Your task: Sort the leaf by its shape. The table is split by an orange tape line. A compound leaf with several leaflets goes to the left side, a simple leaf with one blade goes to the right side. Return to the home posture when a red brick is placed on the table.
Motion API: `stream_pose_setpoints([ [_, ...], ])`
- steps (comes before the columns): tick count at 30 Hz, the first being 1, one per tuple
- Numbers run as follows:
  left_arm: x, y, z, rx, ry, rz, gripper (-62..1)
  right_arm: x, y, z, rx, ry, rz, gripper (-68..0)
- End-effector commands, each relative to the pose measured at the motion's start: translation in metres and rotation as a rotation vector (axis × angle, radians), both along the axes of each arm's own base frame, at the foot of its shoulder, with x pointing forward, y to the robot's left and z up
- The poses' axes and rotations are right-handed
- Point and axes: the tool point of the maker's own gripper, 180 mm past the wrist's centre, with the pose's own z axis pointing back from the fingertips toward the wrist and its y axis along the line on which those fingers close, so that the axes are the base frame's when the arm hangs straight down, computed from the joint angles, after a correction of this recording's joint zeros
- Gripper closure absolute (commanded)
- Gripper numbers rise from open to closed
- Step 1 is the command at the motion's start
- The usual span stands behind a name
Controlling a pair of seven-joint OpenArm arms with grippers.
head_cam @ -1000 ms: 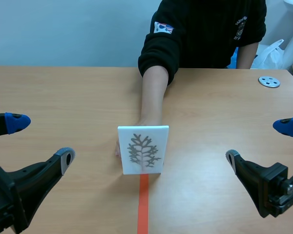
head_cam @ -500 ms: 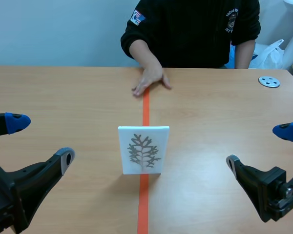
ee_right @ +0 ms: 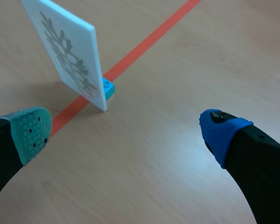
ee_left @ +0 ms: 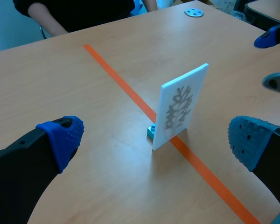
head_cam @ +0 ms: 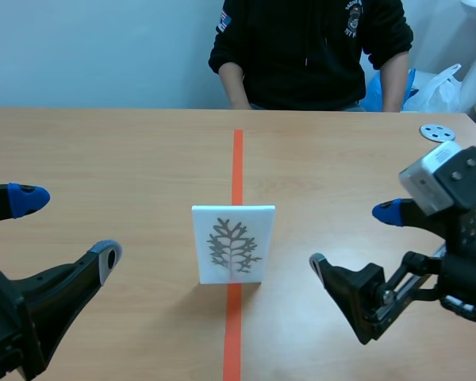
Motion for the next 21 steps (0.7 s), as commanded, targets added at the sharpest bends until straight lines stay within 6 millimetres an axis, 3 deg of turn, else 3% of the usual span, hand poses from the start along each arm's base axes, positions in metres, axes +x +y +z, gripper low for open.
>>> stream_pose_setpoints([
  [1,0.002,-0.006,0.012,-0.031,-0.037,-0.007,-62.3,0.012,0.005,0.009,0.012,-0.054,0.013,-67.9],
  [10,0.002,-0.006,0.012,-0.031,-0.038,-0.007,-62.3,0.039,0.048,-0.024,0.02,-0.043,0.086,-67.9],
  [21,0.002,-0.006,0.012,-0.031,-0.038,-0.008,-62.3,0.048,0.101,-0.051,0.023,-0.042,0.196,-67.9],
])
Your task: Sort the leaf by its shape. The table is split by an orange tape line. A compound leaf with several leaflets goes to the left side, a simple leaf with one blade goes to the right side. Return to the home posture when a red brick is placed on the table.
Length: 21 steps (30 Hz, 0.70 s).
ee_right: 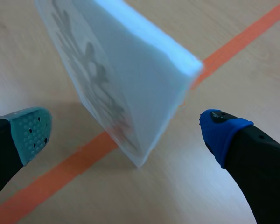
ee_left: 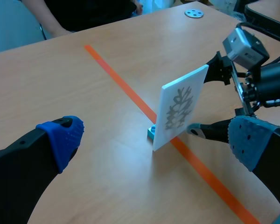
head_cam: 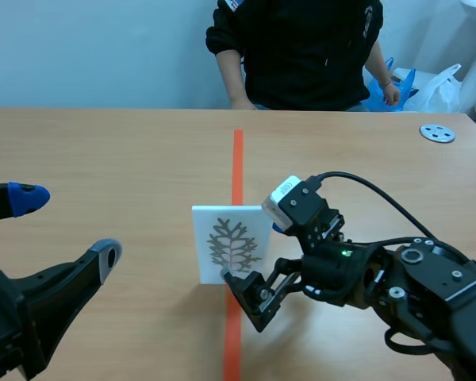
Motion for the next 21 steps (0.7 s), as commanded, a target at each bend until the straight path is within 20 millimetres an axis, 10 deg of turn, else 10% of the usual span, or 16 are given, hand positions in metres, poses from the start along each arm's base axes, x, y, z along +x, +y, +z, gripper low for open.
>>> stream_pose_setpoints([
  [1,0.0014,-0.0056,0.0119,-0.03,-0.035,-0.008,-62.3,0.0082,0.0041,0.0159,0.027,-0.052,0.004,-65.6],
  [14,0.0014,-0.0056,0.0119,-0.03,-0.035,-0.008,-62.3,0.0074,0.0083,0.0166,0.029,-0.058,0.01,-17.9],
  [21,0.0014,-0.0056,0.0119,-0.03,-0.035,-0.008,-62.3,0.0075,0.0082,0.0166,0.029,-0.058,0.01,-4.2],
])
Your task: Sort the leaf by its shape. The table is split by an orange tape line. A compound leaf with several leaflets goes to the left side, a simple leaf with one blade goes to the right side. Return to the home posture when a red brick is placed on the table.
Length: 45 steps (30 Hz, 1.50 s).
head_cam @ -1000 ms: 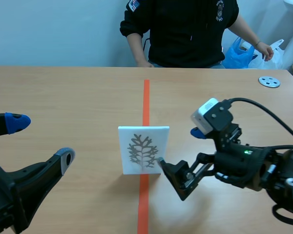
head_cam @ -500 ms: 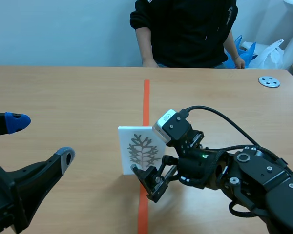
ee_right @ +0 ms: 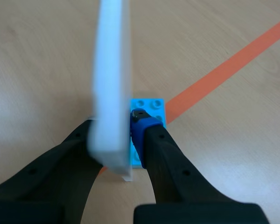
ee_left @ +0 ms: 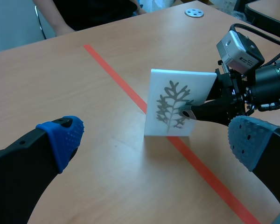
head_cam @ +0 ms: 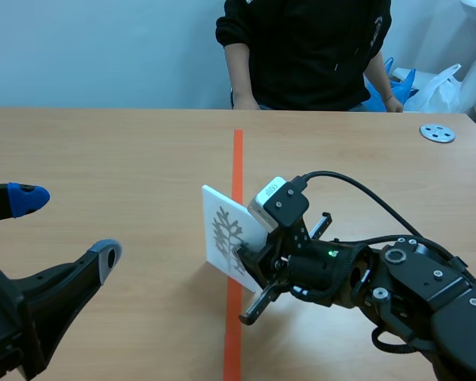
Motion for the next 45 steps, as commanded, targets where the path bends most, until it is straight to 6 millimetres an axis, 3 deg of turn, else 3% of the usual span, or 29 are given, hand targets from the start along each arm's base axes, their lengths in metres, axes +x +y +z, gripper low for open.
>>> stream_pose_setpoints([
  [1,0.001,-0.006,0.012,-0.03,-0.036,-0.008,-62.3,0.008,-0.001,0.014,0.021,-0.041,-0.008,-2.7],
  [8,0.001,-0.006,0.012,-0.03,-0.036,-0.008,-62.3,0.011,0.002,0.027,0.049,-0.077,-0.004,-1.3],
  [12,0.001,-0.006,0.012,-0.03,-0.036,-0.008,-62.3,0.02,-0.001,0.054,0.068,-0.147,-0.007,-1.3],
  [17,0.001,-0.006,0.012,-0.03,-0.036,-0.008,-62.3,0.034,-0.019,0.093,0.112,-0.206,-0.077,-1.3],
  [21,0.001,-0.006,0.012,-0.03,-0.036,-0.008,-62.3,0.047,-0.046,0.116,0.152,-0.221,-0.175,-1.3],
  [30,0.001,-0.006,0.012,-0.03,-0.036,-0.008,-62.3,0.08,-0.149,0.137,0.131,-0.24,-0.486,-1.3],
  [34,0.001,-0.006,0.012,-0.03,-0.036,-0.008,-62.3,0.088,-0.189,0.133,0.076,-0.25,-0.605,-1.3],
  [45,0.001,-0.006,0.012,-0.03,-0.035,-0.008,-62.3,0.118,-0.26,0.08,0.066,-0.132,-0.828,-1.3],
])
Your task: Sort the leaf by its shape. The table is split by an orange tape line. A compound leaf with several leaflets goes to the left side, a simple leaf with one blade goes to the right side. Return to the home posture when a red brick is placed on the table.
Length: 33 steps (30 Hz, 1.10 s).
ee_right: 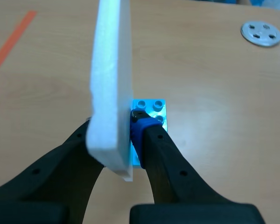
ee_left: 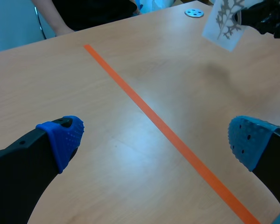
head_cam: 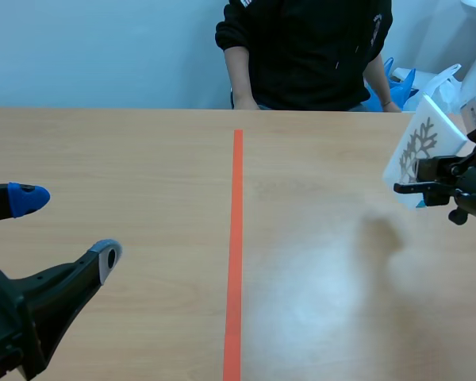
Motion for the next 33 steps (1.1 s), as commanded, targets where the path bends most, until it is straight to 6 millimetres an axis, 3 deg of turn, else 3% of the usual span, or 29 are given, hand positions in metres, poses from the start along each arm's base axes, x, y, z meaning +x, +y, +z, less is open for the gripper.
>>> stream_pose_setpoints([
  [1,0.001,-0.006,0.012,-0.03,-0.035,-0.008,-62.3,0.02,-0.008,0.026,-0.005,-0.081,-0.02,-1.3],
  [13,0.001,-0.006,0.012,-0.03,-0.035,-0.008,-62.3,0.038,-0.061,-0.012,-0.048,0.022,-0.198,-1.3],
  [19,0.001,-0.006,0.012,-0.03,-0.035,-0.008,-62.3,0.035,-0.068,-0.018,-0.059,0.041,-0.227,-3.1],
  [23,0.001,-0.006,0.012,-0.03,-0.035,-0.008,-62.3,0.035,-0.068,-0.018,-0.059,0.043,-0.227,-10.4],
  [29,0.001,-0.006,0.012,-0.03,-0.035,-0.008,-62.3,0.035,-0.067,-0.017,-0.056,0.039,-0.222,-30.6],
  [33,0.001,-0.006,0.012,-0.031,-0.036,-0.008,-62.3,0.039,-0.06,-0.006,-0.044,0.014,-0.175,-38.9],
])
